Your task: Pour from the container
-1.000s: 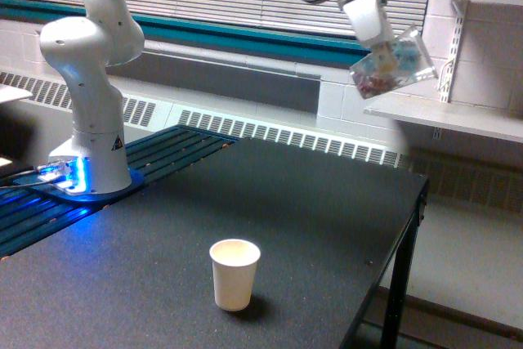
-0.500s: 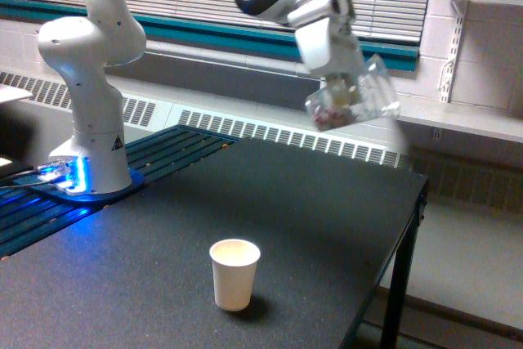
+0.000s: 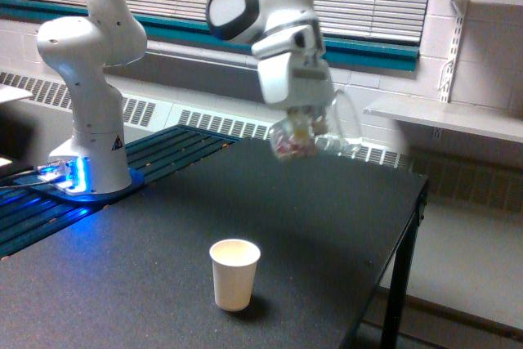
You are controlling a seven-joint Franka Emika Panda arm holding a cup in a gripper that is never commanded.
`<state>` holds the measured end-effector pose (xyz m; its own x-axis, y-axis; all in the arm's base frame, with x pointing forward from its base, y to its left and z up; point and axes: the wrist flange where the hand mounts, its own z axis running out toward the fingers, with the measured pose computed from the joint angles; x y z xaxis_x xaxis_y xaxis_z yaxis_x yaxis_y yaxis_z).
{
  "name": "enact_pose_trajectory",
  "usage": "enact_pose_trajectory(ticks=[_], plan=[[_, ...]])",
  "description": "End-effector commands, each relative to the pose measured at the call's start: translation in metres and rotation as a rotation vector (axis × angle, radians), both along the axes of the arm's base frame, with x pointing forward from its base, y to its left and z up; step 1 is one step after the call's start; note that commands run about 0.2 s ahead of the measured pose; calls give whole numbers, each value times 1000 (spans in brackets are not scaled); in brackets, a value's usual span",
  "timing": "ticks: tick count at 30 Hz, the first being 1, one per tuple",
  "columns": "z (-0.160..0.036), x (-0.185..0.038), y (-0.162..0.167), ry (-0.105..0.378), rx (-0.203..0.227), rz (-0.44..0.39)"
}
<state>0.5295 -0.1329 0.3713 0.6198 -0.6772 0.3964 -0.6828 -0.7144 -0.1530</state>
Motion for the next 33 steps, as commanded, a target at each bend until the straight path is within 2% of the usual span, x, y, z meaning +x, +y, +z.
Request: enact_pose_trajectory(ticks=[1,8,17,21,33], plan=[[-20,-21,-19,29,-4,3],[-41,-40,-35,74,-15,-26],[-59,-60,-54,131,-58,-46],[-64,-66,-60,138,-81,-56],[-90,-89,-68,216,-97,-83]])
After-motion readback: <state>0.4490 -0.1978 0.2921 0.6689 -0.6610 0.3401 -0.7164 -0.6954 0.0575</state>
